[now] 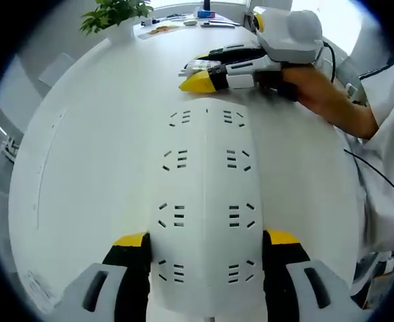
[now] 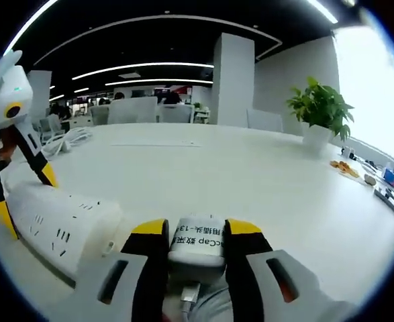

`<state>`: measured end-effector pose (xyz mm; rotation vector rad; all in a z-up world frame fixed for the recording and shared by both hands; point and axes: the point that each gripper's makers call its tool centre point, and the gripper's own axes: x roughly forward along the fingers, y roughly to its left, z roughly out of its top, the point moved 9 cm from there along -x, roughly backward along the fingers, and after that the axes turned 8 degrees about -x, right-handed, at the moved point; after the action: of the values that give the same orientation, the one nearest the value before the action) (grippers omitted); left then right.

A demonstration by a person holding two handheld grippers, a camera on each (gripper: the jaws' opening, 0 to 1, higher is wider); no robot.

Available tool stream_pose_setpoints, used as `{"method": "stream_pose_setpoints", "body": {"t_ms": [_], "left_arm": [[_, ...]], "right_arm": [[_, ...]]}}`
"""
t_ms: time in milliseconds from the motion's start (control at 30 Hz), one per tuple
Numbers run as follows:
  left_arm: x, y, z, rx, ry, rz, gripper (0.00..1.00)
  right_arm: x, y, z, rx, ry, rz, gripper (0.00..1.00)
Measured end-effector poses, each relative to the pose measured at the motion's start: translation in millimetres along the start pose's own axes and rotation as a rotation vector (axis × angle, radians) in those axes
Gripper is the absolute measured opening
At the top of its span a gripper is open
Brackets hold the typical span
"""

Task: Straighten the power strip on the desk, plug the charger into it

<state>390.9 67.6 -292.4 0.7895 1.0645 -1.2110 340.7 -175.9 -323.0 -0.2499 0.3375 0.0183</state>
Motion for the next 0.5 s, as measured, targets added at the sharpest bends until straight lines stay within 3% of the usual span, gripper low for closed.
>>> {"method": "stream_pose_setpoints", "body": {"t_ms": [100, 267, 333, 500], "left_arm": [[0.1, -0.3, 0.3, 0.001, 0.002, 0.000, 0.68], [0.4, -0.5, 0.8, 0.001, 0.002, -0.001, 0.68], [0.4, -0.4, 0.5, 0.000, -0.002, -0.002, 0.68], [0.8, 0.0, -0.1, -0.001, -0.016, -0.005, 0.68]], "right_arm": [[-1.2, -0.5, -0.6, -0.018, -0.012, 0.081, 0.32], [-1.9, 2.0, -0.7, -0.097, -0.064, 0.284, 0.31], [4.4, -7.1, -1.7, -0.151, -0.085, 0.395, 0.31], [11.3, -18.1, -3.1, -0.182, -0.093, 0.538, 0.31]]}}
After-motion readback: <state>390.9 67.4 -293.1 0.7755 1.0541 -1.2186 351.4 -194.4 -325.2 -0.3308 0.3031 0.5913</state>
